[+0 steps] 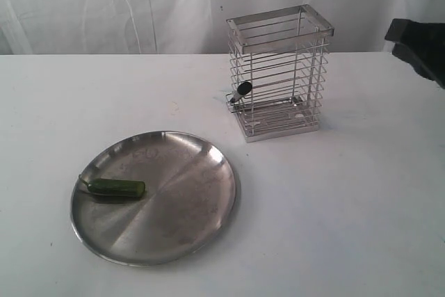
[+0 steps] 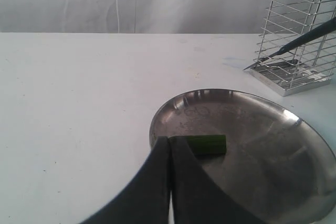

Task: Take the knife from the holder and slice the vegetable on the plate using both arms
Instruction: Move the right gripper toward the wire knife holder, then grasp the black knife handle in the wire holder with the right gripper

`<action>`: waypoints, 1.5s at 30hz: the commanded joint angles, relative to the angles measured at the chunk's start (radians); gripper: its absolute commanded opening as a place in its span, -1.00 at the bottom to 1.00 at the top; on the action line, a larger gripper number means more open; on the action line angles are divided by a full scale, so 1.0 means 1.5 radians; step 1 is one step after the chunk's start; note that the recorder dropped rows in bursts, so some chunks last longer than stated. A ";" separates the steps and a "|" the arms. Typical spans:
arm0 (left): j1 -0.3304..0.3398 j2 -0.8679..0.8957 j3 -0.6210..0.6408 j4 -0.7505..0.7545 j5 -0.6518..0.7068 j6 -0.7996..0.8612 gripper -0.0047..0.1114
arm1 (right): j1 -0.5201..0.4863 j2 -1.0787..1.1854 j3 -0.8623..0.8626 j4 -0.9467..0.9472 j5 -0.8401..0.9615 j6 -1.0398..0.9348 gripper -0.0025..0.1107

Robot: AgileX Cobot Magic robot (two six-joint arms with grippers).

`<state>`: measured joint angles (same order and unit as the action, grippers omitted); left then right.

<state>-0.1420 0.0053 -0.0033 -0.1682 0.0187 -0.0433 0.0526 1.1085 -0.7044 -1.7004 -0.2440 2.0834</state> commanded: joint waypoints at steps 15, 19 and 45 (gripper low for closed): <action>0.000 -0.004 0.002 -0.002 0.003 -0.002 -0.89 | 0.004 -0.022 0.066 0.540 0.267 -0.680 -0.96; 0.000 -0.004 0.002 -0.002 0.003 -0.002 -0.89 | 0.056 -0.038 0.106 0.896 0.343 -1.035 -0.96; 0.000 -0.004 0.002 -0.002 0.003 -0.002 -0.89 | 0.352 0.264 -0.208 1.171 0.289 -0.861 0.01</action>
<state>-0.1420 0.0053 -0.0033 -0.1682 0.0187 -0.0433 0.5783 1.4627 -0.9905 0.0521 0.1809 0.7722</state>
